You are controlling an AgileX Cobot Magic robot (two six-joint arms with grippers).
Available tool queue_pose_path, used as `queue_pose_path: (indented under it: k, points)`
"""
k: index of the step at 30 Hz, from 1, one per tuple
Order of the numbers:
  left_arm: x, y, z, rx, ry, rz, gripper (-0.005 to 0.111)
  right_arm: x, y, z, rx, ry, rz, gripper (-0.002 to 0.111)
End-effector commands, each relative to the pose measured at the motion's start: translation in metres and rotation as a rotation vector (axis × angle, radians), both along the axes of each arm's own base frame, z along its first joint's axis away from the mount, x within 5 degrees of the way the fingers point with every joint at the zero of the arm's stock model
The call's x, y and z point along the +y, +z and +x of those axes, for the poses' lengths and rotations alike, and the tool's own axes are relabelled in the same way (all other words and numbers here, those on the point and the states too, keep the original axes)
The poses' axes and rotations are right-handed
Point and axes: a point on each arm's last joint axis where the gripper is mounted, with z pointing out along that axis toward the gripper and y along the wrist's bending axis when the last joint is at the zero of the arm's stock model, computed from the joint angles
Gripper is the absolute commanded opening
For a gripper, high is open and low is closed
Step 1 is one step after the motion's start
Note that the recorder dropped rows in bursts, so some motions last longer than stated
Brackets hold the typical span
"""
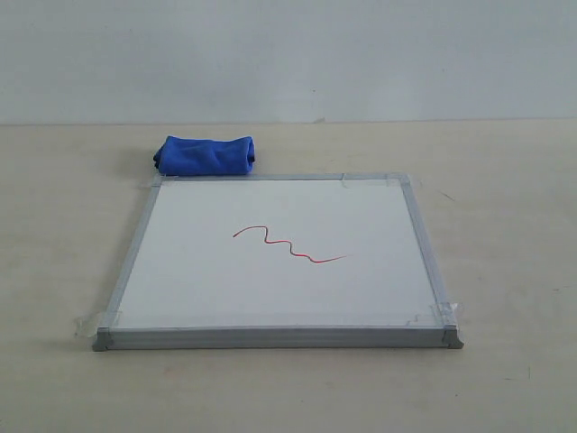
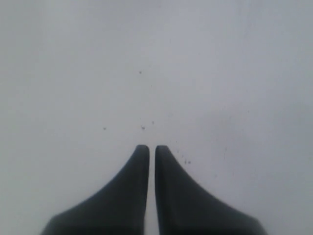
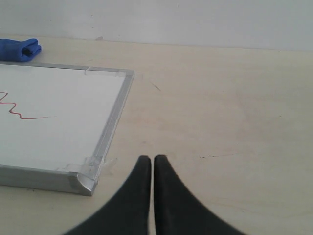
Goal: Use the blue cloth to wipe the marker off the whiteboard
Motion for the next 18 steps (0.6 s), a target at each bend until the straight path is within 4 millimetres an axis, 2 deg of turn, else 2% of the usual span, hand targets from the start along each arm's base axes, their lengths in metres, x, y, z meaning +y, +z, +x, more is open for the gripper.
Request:
queue_pose_path:
  k: [1, 4, 8, 12, 14, 18]
  points:
    - [-0.002, -0.014, 0.068, 0.151, -0.007, 0.074, 0.004, 0.000, 0.001, 0.000, -0.017, -0.002, -0.001, 0.000]
    - [-0.005, -0.016, 0.113, 0.286, -0.030, 0.117, 0.004, 0.000, 0.002, 0.000, -0.021, -0.002, -0.002, 0.000]
    - [-0.004, -0.008, 0.167, 0.471, -0.018, 0.197, 0.004, 0.000, 0.002, 0.000, -0.021, -0.002, -0.002, 0.000]
    - [-0.006, -0.012, 0.210, 0.659, -0.032, 0.212, 0.004, 0.000, 0.002, 0.000, -0.021, -0.002, -0.002, 0.000]
    - [-0.014, -0.012, 0.225, 0.722, -0.105, 0.224, 0.004, 0.000, 0.002, 0.000, -0.021, -0.002, -0.002, 0.000]
    - [-0.042, -0.017, 0.249, 0.814, -0.463, 0.288, 0.004, 0.000, 0.002, 0.000, -0.021, -0.002, -0.002, 0.000]
